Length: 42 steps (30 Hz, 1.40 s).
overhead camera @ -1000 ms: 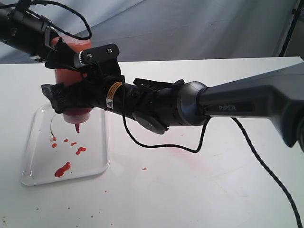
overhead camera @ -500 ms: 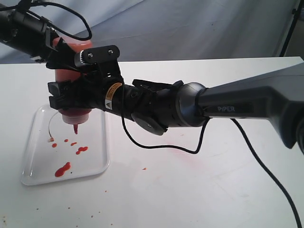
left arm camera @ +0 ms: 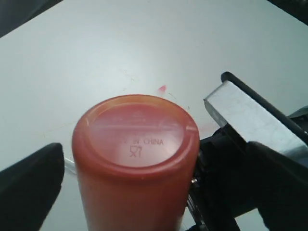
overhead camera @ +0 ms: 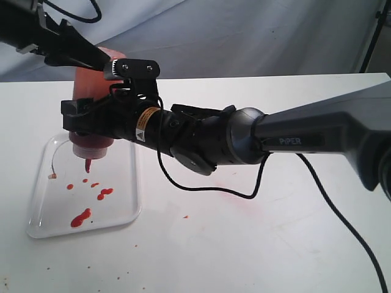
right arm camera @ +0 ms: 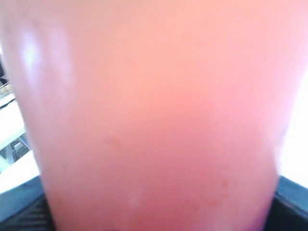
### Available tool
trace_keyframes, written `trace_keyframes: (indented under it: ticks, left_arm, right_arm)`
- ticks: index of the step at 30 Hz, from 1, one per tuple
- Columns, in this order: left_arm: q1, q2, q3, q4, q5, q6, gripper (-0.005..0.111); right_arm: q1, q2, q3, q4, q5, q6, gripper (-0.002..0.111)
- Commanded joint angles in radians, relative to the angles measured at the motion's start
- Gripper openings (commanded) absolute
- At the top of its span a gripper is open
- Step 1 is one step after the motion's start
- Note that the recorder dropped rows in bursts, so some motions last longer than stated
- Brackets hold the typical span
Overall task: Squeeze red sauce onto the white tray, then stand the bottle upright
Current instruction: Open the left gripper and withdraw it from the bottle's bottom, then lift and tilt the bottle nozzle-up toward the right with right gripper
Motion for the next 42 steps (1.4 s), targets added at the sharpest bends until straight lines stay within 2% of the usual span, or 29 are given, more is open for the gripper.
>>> trace_keyframes:
  ticks: [1,3,9,14,18,20,25,28,31,35,42]
  left_arm:
    - [-0.005,-0.011,-0.003,-0.016,0.034,-0.026,0.096]
    - [-0.005,-0.011,-0.003,0.002,-0.011,-0.038,0.096]
    - [-0.005,-0.028,-0.003,0.077,-0.036,-0.109,0.096]
    - [-0.005,-0.153,-0.003,0.098,-0.065,-0.164,0.096]
    - [-0.005,-0.24,-0.003,0.133,-0.034,-0.252,0.096]
    - [-0.005,-0.286,-0.001,0.135,0.027,-0.272,0.096]
    - [-0.005,-0.415,0.111,0.104,0.02,-0.276,0.096]
    - [-0.005,-0.5,0.21,0.104,-0.026,-0.276,0.096]
    - [-0.005,-0.578,0.309,0.102,-0.101,-0.272,0.096]
    - [-0.005,-0.678,0.418,0.102,-0.203,-0.272,0.096]
    - [-0.005,-0.795,0.498,0.101,-0.312,-0.272,0.096]
  right_arm:
    - [-0.007,-0.012,-0.003,-0.023,-0.075,0.018,0.0]
    - [-0.007,-0.012,-0.003,-0.023,-0.085,0.045,0.0]
    - [-0.007,-0.012,0.014,0.004,-0.091,0.072,0.0]
    - [-0.007,-0.01,0.128,0.192,-0.325,0.031,0.0]
    - [-0.007,-0.01,0.131,0.248,-0.354,0.028,0.0]
    - [-0.007,-0.01,0.134,0.296,-0.352,0.052,0.0]
    - [-0.007,-0.01,0.165,0.379,-0.378,0.075,0.0]
    - [-0.007,0.014,0.19,0.421,-0.478,0.176,0.0]
    - [-0.004,0.063,0.19,0.419,-0.6,0.28,0.0]
    - [-0.004,0.108,0.19,0.421,-0.619,0.343,0.0]
    - [0.014,0.137,0.188,0.439,-0.668,0.478,0.0]
